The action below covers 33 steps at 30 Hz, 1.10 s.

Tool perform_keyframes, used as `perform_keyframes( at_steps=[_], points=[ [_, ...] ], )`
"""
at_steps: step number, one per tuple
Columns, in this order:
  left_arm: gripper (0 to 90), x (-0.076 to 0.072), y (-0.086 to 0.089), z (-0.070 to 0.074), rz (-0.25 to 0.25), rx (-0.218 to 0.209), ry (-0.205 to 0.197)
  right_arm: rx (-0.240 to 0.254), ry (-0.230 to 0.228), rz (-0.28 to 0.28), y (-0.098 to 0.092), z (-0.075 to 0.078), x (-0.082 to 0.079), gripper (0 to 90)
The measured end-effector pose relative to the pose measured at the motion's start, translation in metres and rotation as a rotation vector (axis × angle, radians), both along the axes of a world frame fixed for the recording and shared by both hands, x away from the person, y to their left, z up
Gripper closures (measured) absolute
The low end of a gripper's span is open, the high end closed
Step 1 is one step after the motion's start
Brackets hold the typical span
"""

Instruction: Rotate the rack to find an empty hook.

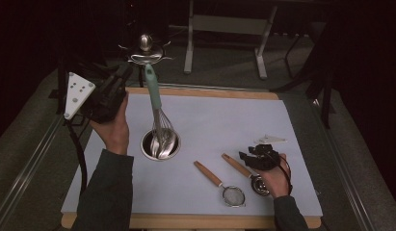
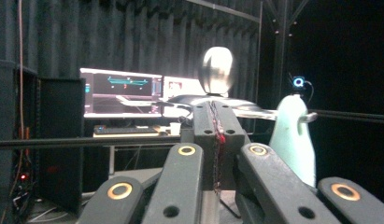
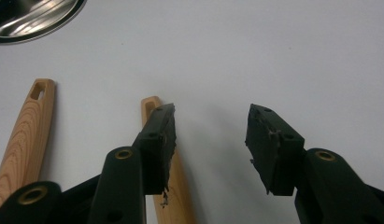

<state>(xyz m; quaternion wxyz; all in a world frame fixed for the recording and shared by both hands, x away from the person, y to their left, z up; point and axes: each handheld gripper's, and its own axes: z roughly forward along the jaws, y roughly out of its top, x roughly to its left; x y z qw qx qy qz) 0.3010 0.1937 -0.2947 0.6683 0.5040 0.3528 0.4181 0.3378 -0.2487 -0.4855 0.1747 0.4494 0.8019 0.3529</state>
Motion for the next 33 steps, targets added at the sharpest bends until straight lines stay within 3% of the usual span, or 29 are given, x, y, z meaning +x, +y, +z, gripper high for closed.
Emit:
perform_keyframes(
  at_steps=[6, 10, 20, 30, 33],
  points=[
    [90.0, 0.008, 0.006, 0.002, 0.039, 0.013, 0.004, -0.009, 0.000, 0.010, 0.002, -0.001, 0.000, 51.9],
    [90.0, 0.014, 0.008, 0.005, 0.058, 0.030, 0.021, 0.020, 0.001, 0.019, 0.002, 0.001, -0.001, 51.9],
    [90.0, 0.026, 0.012, 0.008, 0.068, 0.039, 0.046, 0.024, -0.005, 0.016, 0.001, 0.003, -0.002, 51.9],
    [90.0, 0.027, 0.014, 0.011, 0.060, 0.053, 0.061, 0.025, -0.004, 0.012, 0.000, 0.001, -0.002, 52.0],
    [89.9, 0.025, 0.020, 0.011, 0.030, 0.058, 0.076, 0.026, -0.002, 0.010, -0.001, 0.001, -0.002, 52.0]
  ],
)
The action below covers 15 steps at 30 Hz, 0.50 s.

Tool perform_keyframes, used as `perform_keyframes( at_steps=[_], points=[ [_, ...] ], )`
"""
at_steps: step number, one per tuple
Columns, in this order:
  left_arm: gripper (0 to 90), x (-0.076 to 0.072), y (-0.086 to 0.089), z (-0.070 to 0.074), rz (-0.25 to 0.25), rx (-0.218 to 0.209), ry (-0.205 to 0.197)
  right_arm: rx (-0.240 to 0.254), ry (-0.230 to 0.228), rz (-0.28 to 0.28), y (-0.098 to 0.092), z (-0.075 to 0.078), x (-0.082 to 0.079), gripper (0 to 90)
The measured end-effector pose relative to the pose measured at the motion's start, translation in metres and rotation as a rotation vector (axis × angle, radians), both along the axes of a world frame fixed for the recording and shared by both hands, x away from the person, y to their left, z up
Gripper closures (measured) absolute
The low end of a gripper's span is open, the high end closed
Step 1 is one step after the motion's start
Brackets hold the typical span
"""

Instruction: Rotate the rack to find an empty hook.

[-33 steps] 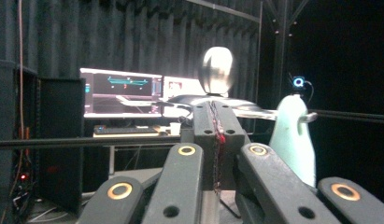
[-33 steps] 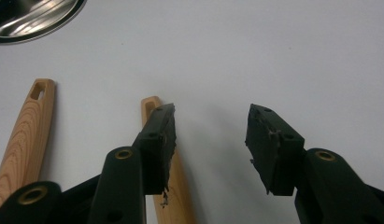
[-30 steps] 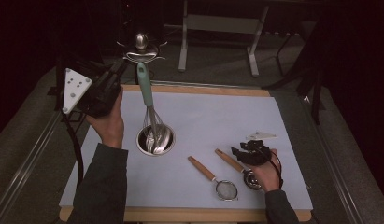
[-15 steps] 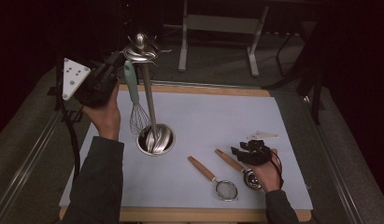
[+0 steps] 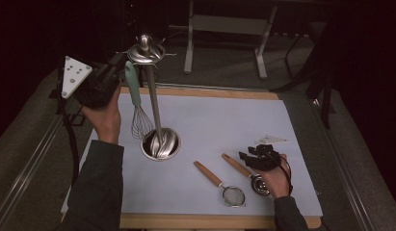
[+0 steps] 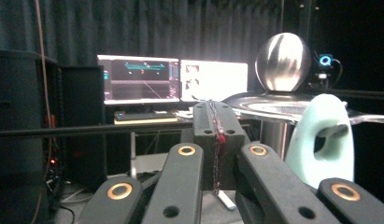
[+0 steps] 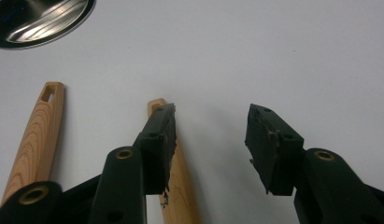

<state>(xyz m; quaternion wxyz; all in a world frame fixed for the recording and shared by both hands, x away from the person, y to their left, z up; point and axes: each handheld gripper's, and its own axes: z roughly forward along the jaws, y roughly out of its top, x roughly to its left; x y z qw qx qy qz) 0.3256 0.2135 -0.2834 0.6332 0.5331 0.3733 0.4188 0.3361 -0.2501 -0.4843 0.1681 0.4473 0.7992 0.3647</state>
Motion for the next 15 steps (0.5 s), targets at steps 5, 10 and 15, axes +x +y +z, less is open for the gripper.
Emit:
perform_keyframes(
  at_steps=[5, 10, 15],
  points=[
    [90.0, -0.002, 0.007, 0.001, -0.026, 0.024, 0.019, 0.002, 0.001, -0.006, -0.002, 0.000, 0.000, 52.0],
    [89.9, -0.005, 0.017, -0.002, -0.052, 0.067, 0.056, 0.000, 0.007, -0.013, -0.005, -0.001, 0.000, 52.0],
    [89.9, -0.007, 0.023, -0.007, -0.089, 0.088, 0.091, -0.004, 0.009, -0.013, -0.005, -0.001, -0.001, 52.4]
  ],
)
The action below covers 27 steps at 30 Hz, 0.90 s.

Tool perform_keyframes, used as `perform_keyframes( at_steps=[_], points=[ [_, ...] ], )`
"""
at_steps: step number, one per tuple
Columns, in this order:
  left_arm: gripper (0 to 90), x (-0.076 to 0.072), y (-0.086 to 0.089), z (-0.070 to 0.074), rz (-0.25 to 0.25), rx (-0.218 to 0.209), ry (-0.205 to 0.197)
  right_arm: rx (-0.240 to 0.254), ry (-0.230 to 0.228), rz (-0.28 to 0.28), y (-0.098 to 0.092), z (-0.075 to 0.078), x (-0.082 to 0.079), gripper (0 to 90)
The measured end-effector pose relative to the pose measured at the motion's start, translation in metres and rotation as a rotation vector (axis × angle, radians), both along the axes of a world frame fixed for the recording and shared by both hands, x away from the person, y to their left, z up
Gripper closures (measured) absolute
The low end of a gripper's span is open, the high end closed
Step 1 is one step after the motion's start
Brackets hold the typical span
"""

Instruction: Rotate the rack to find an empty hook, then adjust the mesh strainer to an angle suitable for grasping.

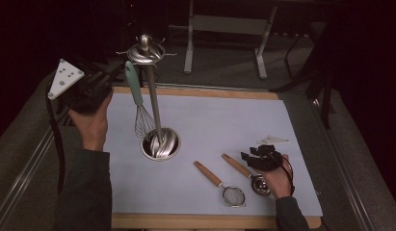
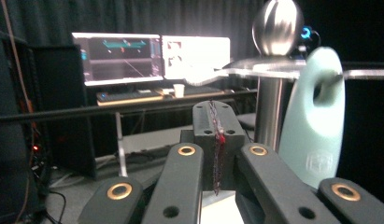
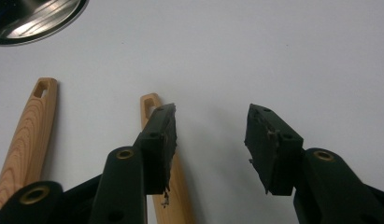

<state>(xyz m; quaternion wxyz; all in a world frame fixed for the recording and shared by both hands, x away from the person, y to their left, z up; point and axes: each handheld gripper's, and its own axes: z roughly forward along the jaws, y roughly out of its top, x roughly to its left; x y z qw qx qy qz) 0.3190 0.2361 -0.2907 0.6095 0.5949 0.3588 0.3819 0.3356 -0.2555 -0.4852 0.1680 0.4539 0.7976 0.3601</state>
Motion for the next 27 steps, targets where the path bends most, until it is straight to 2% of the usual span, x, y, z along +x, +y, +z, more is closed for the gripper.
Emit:
perform_keyframes(
  at_steps=[1, 2, 3, 4, 5, 6, 9, 14, 15, 18, 20, 23, 25, 26, 27],
  points=[
    [89.9, 0.000, 0.002, -0.004, -0.007, 0.011, 0.020, -0.002, 0.002, -0.001, 0.000, -0.001, 0.000, 52.4],
    [89.9, 0.000, 0.002, -0.004, -0.007, 0.011, 0.020, -0.002, 0.002, -0.001, 0.000, -0.001, 0.000, 52.4],
    [89.9, -0.001, 0.004, -0.008, -0.009, 0.023, 0.040, -0.005, 0.005, 0.004, 0.000, -0.001, 0.000, 52.4],
    [89.9, -0.001, 0.004, -0.008, -0.009, 0.023, 0.040, -0.005, 0.005, 0.004, 0.000, -0.001, 0.000, 52.4],
    [89.9, 0.000, 0.006, -0.013, -0.013, 0.035, 0.059, -0.008, 0.007, 0.008, 0.001, -0.002, 0.000, 52.4],
    [89.9, 0.000, 0.006, -0.013, -0.013, 0.035, 0.059, -0.009, 0.008, 0.011, 0.001, -0.002, 0.000, 52.4],
    [89.8, 0.001, 0.010, -0.023, -0.015, 0.047, 0.092, -0.012, 0.012, 0.016, 0.003, -0.002, 0.000, 52.4],
    [89.9, 0.001, 0.011, -0.035, -0.002, 0.046, 0.111, -0.014, 0.009, 0.017, 0.002, -0.002, -0.001, 52.4],
    [89.9, 0.000, 0.012, -0.043, -0.002, 0.026, 0.120, -0.014, 0.007, 0.017, 0.002, -0.002, -0.001, 52.4],
    [89.9, 0.001, 0.013, -0.050, 0.004, 0.022, 0.137, -0.014, 0.007, 0.017, 0.001, -0.001, -0.001, 52.5],
    [89.9, 0.002, 0.015, -0.064, 0.019, 0.029, 0.164, -0.014, 0.011, 0.019, 0.002, -0.001, -0.002, 52.5],
    [89.9, 0.002, 0.016, -0.075, 0.029, 0.028, 0.189, -0.016, 0.012, 0.025, 0.003, -0.001, -0.002, 52.6],
    [89.9, 0.000, 0.016, -0.087, 0.039, 0.046, 0.211, -0.014, 0.014, 0.030, 0.004, -0.001, -0.003, 52.6],
    [89.9, 0.000, 0.016, -0.087, 0.039, 0.046, 0.211, -0.014, 0.014, 0.030, 0.004, -0.001, -0.003, 52.6],
    [89.8, 0.000, 0.017, -0.099, 0.041, 0.048, 0.243, -0.019, 0.013, 0.039, 0.005, 0.000, -0.004, 52.7]
  ],
)
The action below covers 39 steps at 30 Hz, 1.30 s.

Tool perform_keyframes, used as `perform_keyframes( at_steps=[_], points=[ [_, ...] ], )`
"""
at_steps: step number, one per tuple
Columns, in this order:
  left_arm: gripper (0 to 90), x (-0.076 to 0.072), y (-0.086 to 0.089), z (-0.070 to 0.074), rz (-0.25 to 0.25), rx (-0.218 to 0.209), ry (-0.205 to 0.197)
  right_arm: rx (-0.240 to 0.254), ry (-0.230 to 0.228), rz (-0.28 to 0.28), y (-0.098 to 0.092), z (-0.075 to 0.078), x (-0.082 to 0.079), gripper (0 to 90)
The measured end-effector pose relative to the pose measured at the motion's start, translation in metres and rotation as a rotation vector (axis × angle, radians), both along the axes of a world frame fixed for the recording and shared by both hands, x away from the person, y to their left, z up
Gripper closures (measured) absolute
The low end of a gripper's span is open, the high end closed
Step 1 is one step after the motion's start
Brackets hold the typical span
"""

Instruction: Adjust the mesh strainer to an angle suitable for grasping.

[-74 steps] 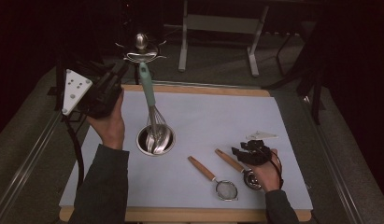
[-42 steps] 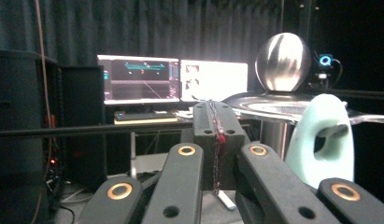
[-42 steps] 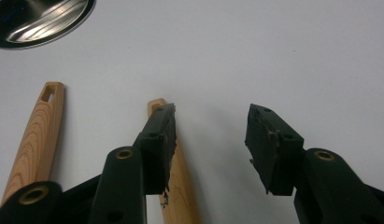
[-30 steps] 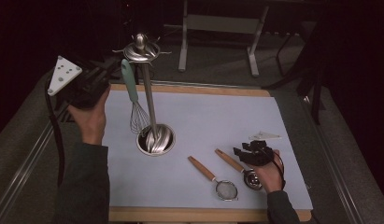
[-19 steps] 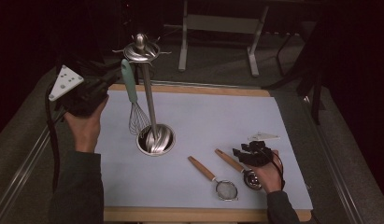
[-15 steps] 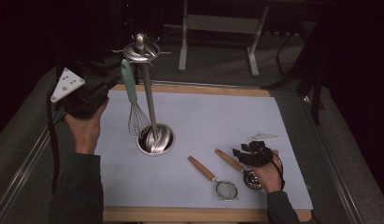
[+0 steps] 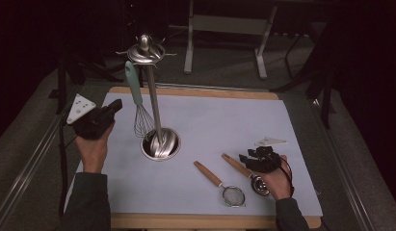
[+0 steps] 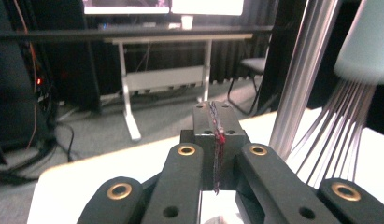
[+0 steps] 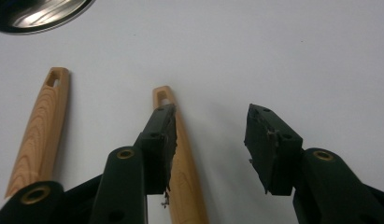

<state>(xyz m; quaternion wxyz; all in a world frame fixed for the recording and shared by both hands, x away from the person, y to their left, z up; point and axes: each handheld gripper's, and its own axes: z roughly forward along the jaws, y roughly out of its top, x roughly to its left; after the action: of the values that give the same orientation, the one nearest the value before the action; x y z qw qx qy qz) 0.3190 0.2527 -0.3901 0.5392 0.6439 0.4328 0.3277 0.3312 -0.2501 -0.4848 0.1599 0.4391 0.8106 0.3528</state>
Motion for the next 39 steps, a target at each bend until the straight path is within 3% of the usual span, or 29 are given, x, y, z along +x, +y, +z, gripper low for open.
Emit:
perform_keyframes(
  at_steps=[1, 2, 5, 6, 7, 8, 10, 11, 12, 17, 18, 19, 21, 23, 26, 31, 34, 39],
  points=[
    [89.7, 0.000, 0.000, 0.000, 0.000, 0.000, 0.000, 0.000, -0.002, 0.003, 0.001, 0.000, 0.000, 52.6],
    [89.1, -0.001, 0.000, -0.014, 0.001, 0.003, 0.038, -0.002, -0.003, 0.008, 0.001, 0.001, 0.000, 52.7],
    [88.2, -0.003, -0.002, -0.026, -0.002, 0.008, 0.061, -0.003, -0.002, 0.014, 0.003, 0.002, -0.001, 52.6],
    [87.4, -0.006, -0.003, -0.042, 0.001, 0.032, 0.094, -0.005, -0.004, 0.027, 0.005, 0.003, -0.002, 52.7],
    [86.9, -0.006, -0.003, -0.042, 0.001, 0.032, 0.094, -0.004, -0.001, 0.032, 0.007, 0.003, -0.003, 52.7],
    [86.1, -0.009, -0.003, -0.056, 0.031, 0.034, 0.120, -0.008, 0.001, 0.041, 0.009, 0.003, -0.004, 52.7],
    [84.2, -0.011, -0.002, -0.070, 0.053, 0.023, 0.149, -0.016, 0.004, 0.058, 0.012, 0.003, -0.004, 52.7],
    [84.0, -0.011, -0.002, -0.070, 0.053, 0.023, 0.149, -0.016, 0.004, 0.058, 0.012, 0.003, -0.004, 52.7],
    [83.4, -0.014, -0.001, -0.082, 0.058, 0.016, 0.177, -0.025, 0.014, 0.073, 0.016, 0.001, -0.006, 52.8],
    [75.0, -0.019, -0.002, -0.100, 0.069, 0.022, 0.214, -0.003, 0.037, 0.104, 0.023, 0.001, -0.011, 52.5],
    [74.1, -0.022, -0.001, -0.109, 0.068, -0.006, 0.237, 0.007, 0.043, 0.110, 0.025, 0.001, -0.013, 52.5],
    [73.1, -0.022, -0.001, -0.109, 0.068, -0.006, 0.237, 0.007, 0.043, 0.110, 0.025, 0.001, -0.013, 52.5],
    [69.7, -0.025, -0.005, -0.122, 0.077, 0.029, 0.274, 0.021, 0.056, 0.130, 0.030, 0.001, -0.020, 52.7],
    [66.4, -0.026, -0.006, -0.125, 0.080, 0.032, 0.276, 0.023, 0.059, 0.141, 0.032, 0.001, -0.023, 52.8],
    [65.6, -0.029, -0.008, -0.134, 0.094, 0.004, 0.295, 0.049, 0.087, 0.184, 0.044, 0.001, -0.033, 52.9],
    [64.8, -0.032, -0.010, -0.141, 0.121, 0.016, 0.302, 0.009, 0.107, 0.250, 0.063, -0.004, -0.044, 53.7],
    [64.8, -0.033, -0.011, -0.142, 0.137, 0.029, 0.285, -0.012, 0.136, 0.275, 0.072, -0.010, -0.047, 54.8],
    [64.7, -0.032, -0.011, -0.144, 0.145, 0.038, 0.292, -0.027, 0.188, 0.274, 0.077, -0.017, -0.047, 57.2]
  ],
)
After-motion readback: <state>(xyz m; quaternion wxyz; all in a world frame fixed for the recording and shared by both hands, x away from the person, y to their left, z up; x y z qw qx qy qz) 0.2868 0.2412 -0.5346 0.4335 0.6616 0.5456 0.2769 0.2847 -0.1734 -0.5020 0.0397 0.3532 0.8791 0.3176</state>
